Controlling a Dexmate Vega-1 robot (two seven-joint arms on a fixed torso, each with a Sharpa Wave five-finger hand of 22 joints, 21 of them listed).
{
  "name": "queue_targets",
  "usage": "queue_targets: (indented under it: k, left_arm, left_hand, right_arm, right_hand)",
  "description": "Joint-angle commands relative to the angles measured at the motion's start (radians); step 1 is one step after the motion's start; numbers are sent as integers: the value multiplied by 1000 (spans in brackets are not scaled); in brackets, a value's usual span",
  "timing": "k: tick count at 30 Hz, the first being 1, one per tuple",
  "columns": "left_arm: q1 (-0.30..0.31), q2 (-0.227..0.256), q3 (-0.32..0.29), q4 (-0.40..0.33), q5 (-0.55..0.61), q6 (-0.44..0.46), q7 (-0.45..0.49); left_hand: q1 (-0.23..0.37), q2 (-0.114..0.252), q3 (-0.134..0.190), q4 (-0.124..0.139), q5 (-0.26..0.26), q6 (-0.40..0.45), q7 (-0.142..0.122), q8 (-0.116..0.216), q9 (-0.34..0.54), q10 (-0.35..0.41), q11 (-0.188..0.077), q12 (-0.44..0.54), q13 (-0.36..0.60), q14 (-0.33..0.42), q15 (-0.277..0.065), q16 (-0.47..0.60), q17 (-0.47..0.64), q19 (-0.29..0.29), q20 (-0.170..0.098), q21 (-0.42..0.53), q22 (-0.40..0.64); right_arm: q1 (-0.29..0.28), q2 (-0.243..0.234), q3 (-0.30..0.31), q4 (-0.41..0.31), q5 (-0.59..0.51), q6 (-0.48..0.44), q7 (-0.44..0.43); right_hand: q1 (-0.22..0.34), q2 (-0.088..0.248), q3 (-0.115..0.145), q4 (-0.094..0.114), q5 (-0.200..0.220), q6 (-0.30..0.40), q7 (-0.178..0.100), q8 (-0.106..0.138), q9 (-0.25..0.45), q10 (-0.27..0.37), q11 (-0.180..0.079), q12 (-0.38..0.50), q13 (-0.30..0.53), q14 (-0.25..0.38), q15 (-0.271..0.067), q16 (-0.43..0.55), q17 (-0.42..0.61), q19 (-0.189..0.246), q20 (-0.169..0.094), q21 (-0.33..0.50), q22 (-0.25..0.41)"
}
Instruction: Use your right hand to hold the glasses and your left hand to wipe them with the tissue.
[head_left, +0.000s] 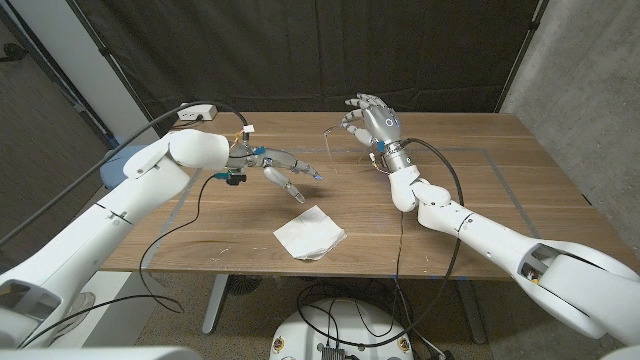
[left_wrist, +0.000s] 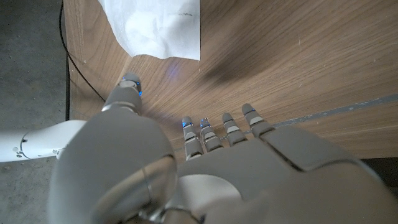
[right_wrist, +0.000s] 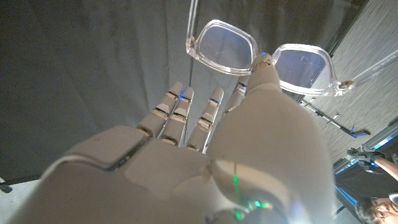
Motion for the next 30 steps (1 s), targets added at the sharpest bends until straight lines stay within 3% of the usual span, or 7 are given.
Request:
queue_targets:
  k: [1,16,25,30]
  left_arm:
    - [20,53,24,-104,108,-27,-5]
    - [71,109,28,-213,229,-45,-9]
    - [115,129,49,-264,393,-76,48]
    - [125,121,63,-257,450,-107,76]
  left_hand:
    - [17,21,1,7,9,5,-2,5,3,25,-4,12,7,9,-3,11,11,-21,1,-5,4]
    - [49,41,5,1,13,42,-3,20,6,75,-5,30,18,6,8,20,30,-31,12,-3,8]
    - [73,42,6,-8,14,31,-3,16,7,51,3,20,24,-15,21,15,37,-45,17,-6,9]
    - [83,40,-2,-6,14,-18,-1,-1,10,-17,5,-6,32,-58,32,5,49,-79,22,-14,11]
  right_arm:
    - [-29,25,36,-22,46,-14,-51]
    - [-92,28,89,-110,84,-59,-88]
    - [-131,29,104,-137,89,-78,-120]
    - [-150,22,113,-150,93,-83,-131]
  right_hand:
    - [0,12,-7,1,6,35,-41,-5,32,-5,1,-3,2,-2,-189,-1,2,-7,-137,6,2]
    - [4,25,-17,7,6,37,-42,-19,27,-11,0,-9,2,-3,-189,1,2,-6,-124,12,3]
    - [7,29,-22,9,5,40,-42,-24,27,-10,0,-11,2,-3,-189,1,2,-5,-123,15,3]
    - [7,31,-23,10,5,40,-42,-26,26,-10,0,-11,2,-2,-189,1,2,-5,-122,16,3]
